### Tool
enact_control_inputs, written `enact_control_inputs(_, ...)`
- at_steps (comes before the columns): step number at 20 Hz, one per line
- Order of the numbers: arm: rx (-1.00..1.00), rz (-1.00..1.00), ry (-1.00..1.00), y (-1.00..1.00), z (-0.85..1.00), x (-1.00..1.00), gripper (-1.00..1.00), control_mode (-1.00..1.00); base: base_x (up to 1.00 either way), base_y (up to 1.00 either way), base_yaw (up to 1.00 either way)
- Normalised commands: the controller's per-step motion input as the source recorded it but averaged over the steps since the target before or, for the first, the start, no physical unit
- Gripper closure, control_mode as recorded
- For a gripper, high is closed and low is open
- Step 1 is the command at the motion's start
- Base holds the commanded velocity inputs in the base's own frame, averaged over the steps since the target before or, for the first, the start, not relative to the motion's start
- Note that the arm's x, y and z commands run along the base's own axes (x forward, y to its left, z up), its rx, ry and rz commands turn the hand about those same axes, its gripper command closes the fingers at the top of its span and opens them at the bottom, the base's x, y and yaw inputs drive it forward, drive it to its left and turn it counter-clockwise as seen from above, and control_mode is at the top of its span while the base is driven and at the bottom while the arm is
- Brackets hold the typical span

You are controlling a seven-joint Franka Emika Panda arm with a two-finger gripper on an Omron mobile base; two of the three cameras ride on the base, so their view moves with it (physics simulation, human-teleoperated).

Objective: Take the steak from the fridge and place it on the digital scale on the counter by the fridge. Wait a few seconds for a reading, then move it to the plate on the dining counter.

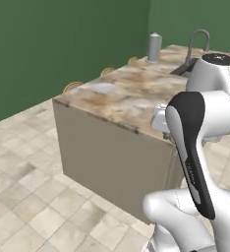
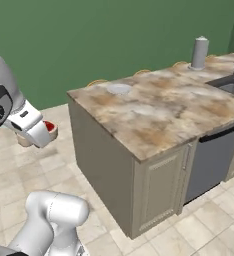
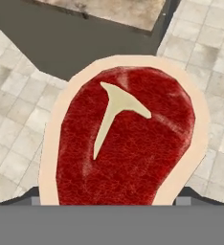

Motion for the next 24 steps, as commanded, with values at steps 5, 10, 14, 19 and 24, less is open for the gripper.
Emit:
enact_control_inputs(5, 0.0, 0.0, 0.0, 0.0, 0.0, 0.0, 1.0, 1.0, 0.39, 1.0, -0.49)
enact_control_inputs(10, 0.0, 0.0, 0.0, 0.0, 0.0, 0.0, 1.0, 1.0, 0.37, 1.0, -0.5)
enact_control_inputs(14, 0.0, 0.0, 0.0, 0.0, 0.0, 0.0, 1.0, 1.0, 0.32, 1.0, -0.5)
enact_control_inputs(19, 0.0, 0.0, 0.0, 0.0, 0.0, 0.0, 1.0, 1.0, 0.26, 1.0, -0.51)
enact_control_inputs(24, 0.0, 0.0, 0.0, 0.0, 0.0, 0.0, 1.0, 1.0, 0.21, 1.0, -0.51)
